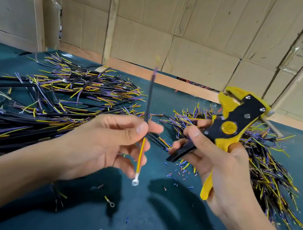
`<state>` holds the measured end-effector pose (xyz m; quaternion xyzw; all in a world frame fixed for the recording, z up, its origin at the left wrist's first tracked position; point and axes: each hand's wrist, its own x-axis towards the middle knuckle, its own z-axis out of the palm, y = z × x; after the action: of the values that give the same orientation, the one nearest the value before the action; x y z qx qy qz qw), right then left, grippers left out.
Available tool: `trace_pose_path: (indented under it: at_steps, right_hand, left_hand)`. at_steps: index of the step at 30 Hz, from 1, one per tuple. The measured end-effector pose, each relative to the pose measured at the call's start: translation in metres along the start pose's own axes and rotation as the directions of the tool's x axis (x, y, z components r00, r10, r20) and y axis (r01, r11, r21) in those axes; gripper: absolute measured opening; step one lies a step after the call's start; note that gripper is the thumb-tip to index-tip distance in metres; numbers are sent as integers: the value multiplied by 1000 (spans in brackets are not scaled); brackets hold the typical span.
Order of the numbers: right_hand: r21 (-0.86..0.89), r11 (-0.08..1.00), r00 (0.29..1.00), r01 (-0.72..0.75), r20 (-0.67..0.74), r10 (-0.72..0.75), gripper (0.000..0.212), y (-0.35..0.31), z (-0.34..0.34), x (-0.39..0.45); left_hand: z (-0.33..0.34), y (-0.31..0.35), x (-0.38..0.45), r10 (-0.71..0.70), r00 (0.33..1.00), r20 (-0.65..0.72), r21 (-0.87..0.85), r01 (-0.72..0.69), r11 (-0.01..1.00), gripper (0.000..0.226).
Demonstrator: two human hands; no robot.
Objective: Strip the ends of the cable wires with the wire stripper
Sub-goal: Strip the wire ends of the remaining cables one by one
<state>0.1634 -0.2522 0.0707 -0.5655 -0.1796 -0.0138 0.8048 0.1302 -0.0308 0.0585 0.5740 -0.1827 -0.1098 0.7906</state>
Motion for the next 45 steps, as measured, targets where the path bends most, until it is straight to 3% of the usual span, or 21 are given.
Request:
trace_pose_path:
  at_steps: [3, 8, 11, 13, 14, 15, 16, 18, 20, 21, 24, 27, 31, 35, 42, 45]
  right_hand:
    - [8, 995, 990, -99, 104, 98, 31, 6, 8, -7]
    - [-16, 984, 946, -179, 273, 177, 24, 13, 17, -17]
    - [-63, 981, 942, -182, 274, 192, 21, 17, 20, -21]
    - [-52, 980, 953, -194, 226, 201, 19, 18, 21, -20]
    - [-40, 978, 958, -205, 197, 209, 20, 18, 21, -19]
    - [-28, 976, 962, -217, 163, 218, 22, 18, 20, -18]
    - [-19, 975, 967, -221, 127, 221, 25, 18, 19, -18]
    - [-15, 974, 971, -225, 85, 225, 30, 18, 16, -16]
    - [-11, 973, 971, -233, 50, 233, 27, 18, 14, -14]
    - [-12, 973, 973, -230, 35, 230, 24, 18, 13, -13]
    - [-7, 978, 978, -208, 6, 208, 15, 18, 11, -11]
    - [4, 981, 981, -196, 3, 196, 10, 20, 10, -11]
    - [-12, 983, 983, -185, -2, 185, 12, 21, 10, -12]
    - [-39, 985, 985, -170, -15, 169, 14, 22, 11, -12]
    - [-36, 979, 980, -201, -12, 201, 22, 29, 15, -16]
    - [43, 963, 964, -265, 39, 263, 20, 35, 21, -22]
  left_hand:
    - [3, 1, 1, 40, 999, -29, -95, -42, 995, 38]
    - [8, -1, 2, 57, 984, -169, -63, -69, 996, 34]
    - [6, 4, 4, 132, 951, -281, 60, -120, 991, 35]
    - [-6, 16, 6, 250, 891, -380, 276, -149, 950, 31]
    - [-16, 23, 8, 342, 845, -412, 484, -115, 867, 26]
    - [-30, 31, 10, 439, 799, -411, 716, -16, 698, 21]
    - [-45, 39, 15, 509, 774, -376, 885, 136, 446, 19]
    - [-69, 52, 23, 489, 790, -370, 903, 429, -10, 30]
    - [-83, 51, 31, 396, 831, -391, 830, 504, -240, 44]
    - [-85, 47, 33, 376, 852, -366, 835, 479, -273, 48]
    - [-78, 27, 33, 345, 897, -276, 903, 365, -226, 44]
    - [-69, 9, 30, 186, 922, -339, 859, 384, -339, 47]
    - [-63, 7, 25, 239, 901, -362, 849, 425, -315, 48]
    - [-52, 7, 15, 270, 912, -307, 804, 401, -438, 35]
    - [-40, 4, 19, 259, 841, -476, 661, 536, -525, 38]
    - [-38, 0, 17, 290, 839, -460, 626, 538, -564, 40]
